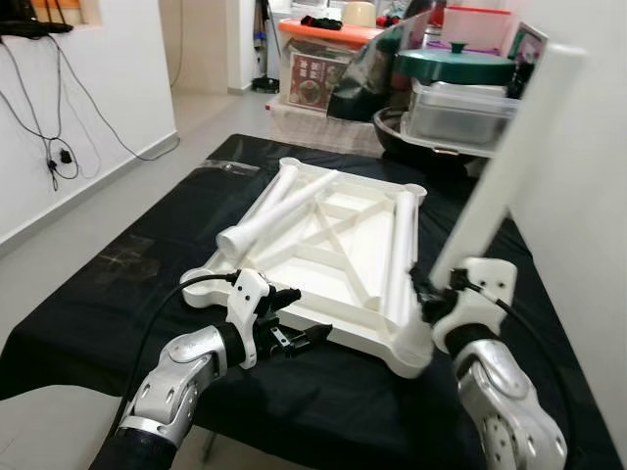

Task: Building children table

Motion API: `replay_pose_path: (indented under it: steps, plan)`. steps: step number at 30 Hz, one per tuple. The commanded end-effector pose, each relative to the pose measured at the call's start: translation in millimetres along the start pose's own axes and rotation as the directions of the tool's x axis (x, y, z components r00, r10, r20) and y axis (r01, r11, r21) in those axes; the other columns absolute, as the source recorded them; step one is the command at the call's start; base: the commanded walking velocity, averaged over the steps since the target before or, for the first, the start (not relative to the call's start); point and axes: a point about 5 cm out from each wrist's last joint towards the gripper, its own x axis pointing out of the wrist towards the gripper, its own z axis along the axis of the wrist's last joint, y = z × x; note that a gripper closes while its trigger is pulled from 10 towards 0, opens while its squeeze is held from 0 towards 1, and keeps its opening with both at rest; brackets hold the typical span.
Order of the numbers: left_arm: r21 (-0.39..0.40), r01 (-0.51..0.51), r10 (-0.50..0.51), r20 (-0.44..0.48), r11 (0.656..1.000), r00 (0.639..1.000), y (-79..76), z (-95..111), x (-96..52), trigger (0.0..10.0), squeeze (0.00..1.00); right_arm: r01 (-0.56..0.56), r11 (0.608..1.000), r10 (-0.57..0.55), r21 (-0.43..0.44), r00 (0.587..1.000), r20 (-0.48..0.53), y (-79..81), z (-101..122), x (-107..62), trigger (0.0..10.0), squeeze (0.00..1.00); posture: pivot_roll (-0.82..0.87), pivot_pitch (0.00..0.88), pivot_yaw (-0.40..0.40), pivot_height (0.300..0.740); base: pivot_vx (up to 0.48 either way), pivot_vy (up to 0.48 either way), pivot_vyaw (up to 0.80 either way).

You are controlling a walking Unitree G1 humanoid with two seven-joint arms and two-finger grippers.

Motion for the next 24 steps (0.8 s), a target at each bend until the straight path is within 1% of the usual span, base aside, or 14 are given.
replay_pose_path:
  steps: [1,3,4,6,7,8,9,13,15,19,20,22,23,24]
  plan:
    - [-0.001,0.014,-0.014,-0.021,1.000,1.000,-2.1,-4,2.1,10.0,0.00,-0.080,0.996,0.083,0.036,0.993,-0.080,10.1,-15,-7.0,10.0,0.00,0.11,0.000,-0.093,0.740,0.000,0.000,0.00]
    - [-0.001,0.015,-0.015,-0.022,1.000,1.000,-2.6,-4,2.5,10.0,0.00,-0.132,0.989,0.135,0.063,0.990,-0.048,15.8,-12,-8.1,10.0,0.00,0.11,0.000,-0.093,0.740,0.000,0.000,0.00]
    - [-0.003,0.016,-0.016,-0.019,1.000,1.000,-2.7,-3,3.0,10.0,0.00,-0.194,0.978,0.195,0.077,0.981,-0.004,18.4,-5,-7.0,10.0,1.00,0.12,0.000,-0.092,0.740,0.000,0.000,0.00]
    - [-0.004,0.016,-0.016,-0.015,1.000,1.000,-2.5,-2,3.5,10.0,0.00,-0.287,0.955,0.285,0.079,0.958,0.040,21.9,5,-3.5,10.0,1.00,0.12,0.000,-0.092,0.740,0.000,0.000,0.00]
    - [-0.003,0.017,-0.017,-0.015,1.000,1.000,-2.2,-2,3.6,10.0,0.00,-0.345,0.936,0.342,0.074,0.938,0.053,23.9,9,-1.7,10.0,0.15,0.11,0.000,-0.094,0.740,0.000,0.000,0.00]
    - [-0.003,0.017,-0.017,-0.015,1.000,1.000,-2.2,-2,3.6,10.0,0.00,-0.345,0.936,0.342,0.074,0.938,0.053,23.9,9,-1.7,10.0,0.15,0.11,0.000,-0.094,0.740,0.000,0.000,0.00]
    - [-0.001,0.017,-0.017,-0.017,1.000,1.000,-1.8,-2,3.5,10.0,0.00,-0.399,0.914,0.395,0.076,0.917,0.062,25.2,13,-1.1,10.0,0.00,0.11,0.000,-0.094,0.740,0.000,0.000,0.00]
    - [0.000,0.010,-0.010,-0.012,1.000,1.000,-0.2,-2,3.3,10.0,0.00,-0.742,0.665,0.736,0.082,0.670,0.091,35.7,26,-23.5,10.0,0.00,0.12,0.000,-0.104,0.740,0.000,0.000,0.00]
    - [0.000,0.009,-0.009,-0.011,1.000,1.000,-0.4,-2,3.5,10.0,0.00,-0.768,0.634,0.764,0.093,0.640,0.080,36.4,25,-27.1,10.0,0.00,0.12,0.000,-0.104,0.740,0.000,0.000,0.00]
    - [-0.002,0.008,-0.008,-0.012,1.000,1.000,-2.6,-4,2.5,10.0,0.00,-0.864,0.499,0.866,0.067,0.499,-0.016,45.2,8,-39.4,10.0,0.00,0.13,0.000,-0.111,0.740,0.000,0.000,0.00]
    - [-0.003,0.003,-0.003,-0.012,1.000,1.000,-2.1,-4,2.0,10.0,0.00,-0.863,0.500,0.866,0.070,0.498,-0.039,47.6,0,-38.2,4.5,0.00,0.13,0.000,-0.111,0.740,0.000,0.000,0.00]
    - [-0.004,0.000,0.000,-0.012,1.000,1.000,-1.8,-4,1.6,10.0,0.00,-0.862,0.502,0.865,0.072,0.499,-0.054,49.1,-5,-37.2,4.5,0.00,0.13,0.000,-0.111,0.740,0.000,0.000,0.00]
    - [-0.004,-0.001,0.001,-0.013,1.000,1.000,-1.9,-4,0.9,10.0,0.00,-0.822,0.563,0.826,0.079,0.557,-0.085,47.1,-13,-30.0,0.0,0.00,0.14,0.000,-0.118,0.740,0.000,0.000,0.00]
    - [-0.004,-0.001,0.001,-0.014,1.000,1.000,-2.2,-4,0.5,10.0,0.00,-0.795,0.602,0.798,0.082,0.593,-0.105,44.5,-17,-24.9,0.0,0.00,0.14,0.000,-0.118,0.740,0.000,0.000,0.00]
